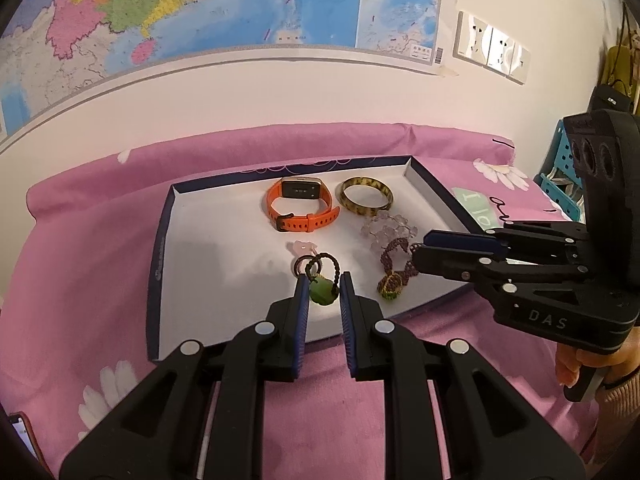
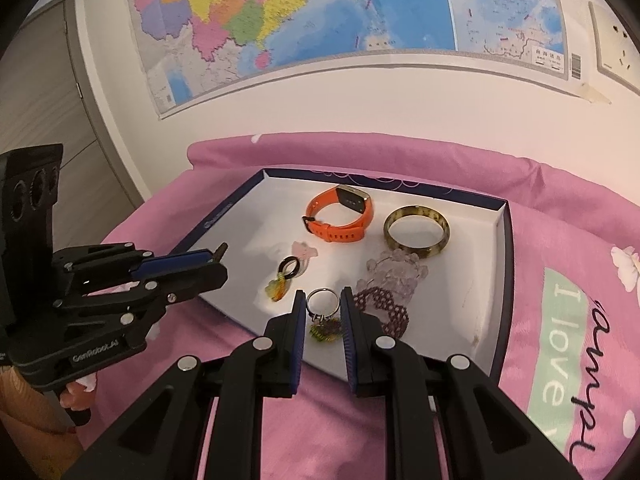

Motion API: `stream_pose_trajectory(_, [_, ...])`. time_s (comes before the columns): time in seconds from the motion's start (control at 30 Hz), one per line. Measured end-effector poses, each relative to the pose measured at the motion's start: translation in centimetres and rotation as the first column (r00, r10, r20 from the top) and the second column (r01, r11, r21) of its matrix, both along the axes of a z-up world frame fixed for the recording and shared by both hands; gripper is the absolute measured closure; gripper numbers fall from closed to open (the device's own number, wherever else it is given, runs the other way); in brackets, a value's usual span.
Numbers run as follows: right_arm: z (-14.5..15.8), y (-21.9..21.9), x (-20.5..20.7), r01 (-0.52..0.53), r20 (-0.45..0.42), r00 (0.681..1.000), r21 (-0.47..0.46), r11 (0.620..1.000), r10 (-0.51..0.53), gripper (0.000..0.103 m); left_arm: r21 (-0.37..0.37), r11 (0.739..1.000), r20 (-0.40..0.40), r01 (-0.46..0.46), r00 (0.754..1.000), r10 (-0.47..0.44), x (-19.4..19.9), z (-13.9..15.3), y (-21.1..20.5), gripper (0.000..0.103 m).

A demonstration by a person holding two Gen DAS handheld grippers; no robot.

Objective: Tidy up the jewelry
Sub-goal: 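Lower the hair tie and silver ring into the box lid and open both tools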

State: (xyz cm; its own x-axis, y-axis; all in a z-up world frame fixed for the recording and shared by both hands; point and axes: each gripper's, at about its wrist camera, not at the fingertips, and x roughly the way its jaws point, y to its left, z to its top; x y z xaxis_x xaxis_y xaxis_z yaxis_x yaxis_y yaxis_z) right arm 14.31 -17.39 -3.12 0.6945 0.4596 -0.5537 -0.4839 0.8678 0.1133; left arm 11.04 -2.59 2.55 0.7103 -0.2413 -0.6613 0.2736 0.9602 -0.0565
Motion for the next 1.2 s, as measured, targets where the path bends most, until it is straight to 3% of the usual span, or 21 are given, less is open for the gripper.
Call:
stream_pose_trajectory(0.6, [-0.9, 1.1, 4.2, 0.019, -0.053, 0.998, -0.043, 0.999, -0.022, 0.087, -0.002, 1.000, -0.076, -0.003, 0.997, 0.003, 3.5, -2.4, -1.0, 0.087])
stream_pose_trajectory(1.2, [-1.7, 1.6, 5.5, 0.039, -0.079, 0.996, -0.066, 0.997, -0.044, 0.086, -0.017, 1.000, -0.123, -0.013, 0.992, 0.011, 4.8, -3.6, -0.9, 0.083])
